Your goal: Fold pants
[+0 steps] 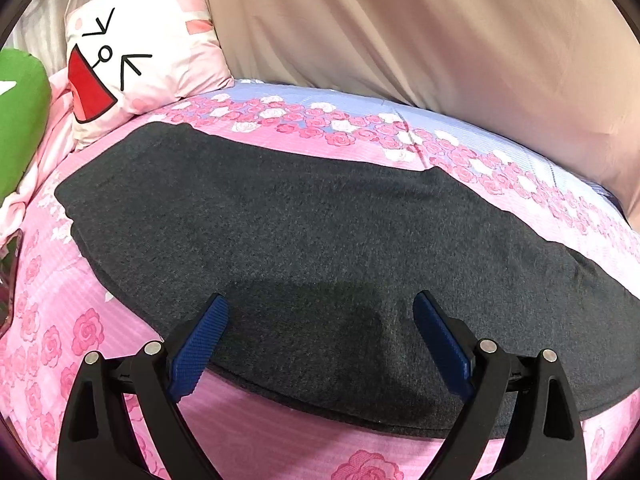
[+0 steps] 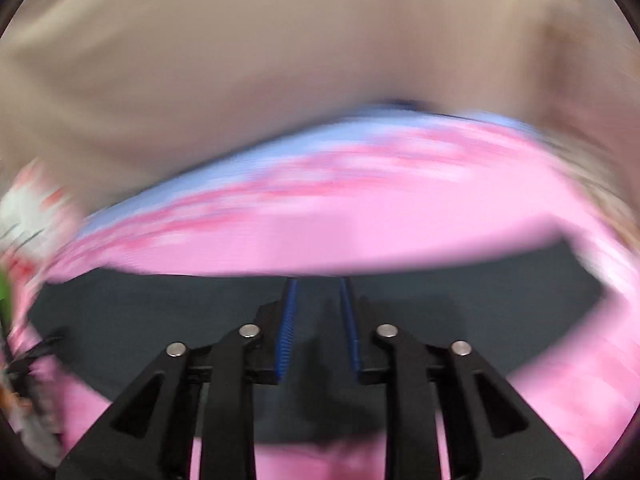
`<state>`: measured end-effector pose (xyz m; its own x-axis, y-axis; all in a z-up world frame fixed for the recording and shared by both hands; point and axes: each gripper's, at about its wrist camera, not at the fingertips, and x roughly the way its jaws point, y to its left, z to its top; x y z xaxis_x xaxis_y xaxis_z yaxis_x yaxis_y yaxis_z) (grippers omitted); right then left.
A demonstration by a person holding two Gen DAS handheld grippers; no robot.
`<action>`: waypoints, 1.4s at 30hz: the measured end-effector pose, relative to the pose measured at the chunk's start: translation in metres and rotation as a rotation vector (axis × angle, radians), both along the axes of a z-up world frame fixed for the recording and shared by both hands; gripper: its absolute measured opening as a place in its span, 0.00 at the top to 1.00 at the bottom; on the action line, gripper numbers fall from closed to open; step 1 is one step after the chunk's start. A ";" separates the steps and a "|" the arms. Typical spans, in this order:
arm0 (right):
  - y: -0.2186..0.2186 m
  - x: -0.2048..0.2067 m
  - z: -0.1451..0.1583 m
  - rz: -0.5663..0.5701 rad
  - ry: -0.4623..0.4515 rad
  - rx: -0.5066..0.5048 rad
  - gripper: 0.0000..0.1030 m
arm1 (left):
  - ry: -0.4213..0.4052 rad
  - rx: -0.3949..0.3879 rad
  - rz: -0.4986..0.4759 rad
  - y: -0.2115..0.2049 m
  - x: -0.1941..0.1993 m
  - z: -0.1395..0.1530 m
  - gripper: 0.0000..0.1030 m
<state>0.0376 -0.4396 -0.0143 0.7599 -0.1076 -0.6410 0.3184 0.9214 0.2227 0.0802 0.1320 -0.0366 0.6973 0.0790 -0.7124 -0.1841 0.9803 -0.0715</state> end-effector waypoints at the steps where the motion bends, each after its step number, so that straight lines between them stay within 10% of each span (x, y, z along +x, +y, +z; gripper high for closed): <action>1: -0.036 -0.022 -0.008 -0.081 0.016 0.027 0.70 | -0.003 0.006 0.003 -0.001 0.000 0.000 0.11; 7: -0.125 -0.054 -0.038 -0.157 0.023 0.194 0.46 | -0.033 0.051 0.025 -0.006 -0.005 0.003 0.11; 15: -0.141 -0.016 -0.045 -0.137 0.018 0.228 0.40 | -0.047 0.012 0.065 0.004 -0.008 0.004 0.11; 18: -0.143 -0.009 -0.049 -0.084 -0.003 0.326 0.90 | -0.046 0.002 0.074 0.007 -0.008 0.004 0.11; 24: -0.133 -0.037 0.013 -0.076 -0.242 0.387 0.91 | -0.065 0.005 0.043 0.003 -0.011 0.006 0.11; 34: 0.078 -0.009 0.166 0.379 -0.411 0.181 0.91 | -0.093 0.053 -0.043 -0.013 -0.017 0.010 0.11; 42: 0.310 0.077 0.096 0.710 -0.140 0.078 0.91 | -0.087 -0.147 -0.031 0.019 -0.023 0.008 0.11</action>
<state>0.1151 -0.1299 0.0818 0.7053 0.4838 -0.5181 -0.3868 0.8752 0.2907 0.0568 0.1515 -0.0288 0.7571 -0.0439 -0.6519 -0.1412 0.9632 -0.2288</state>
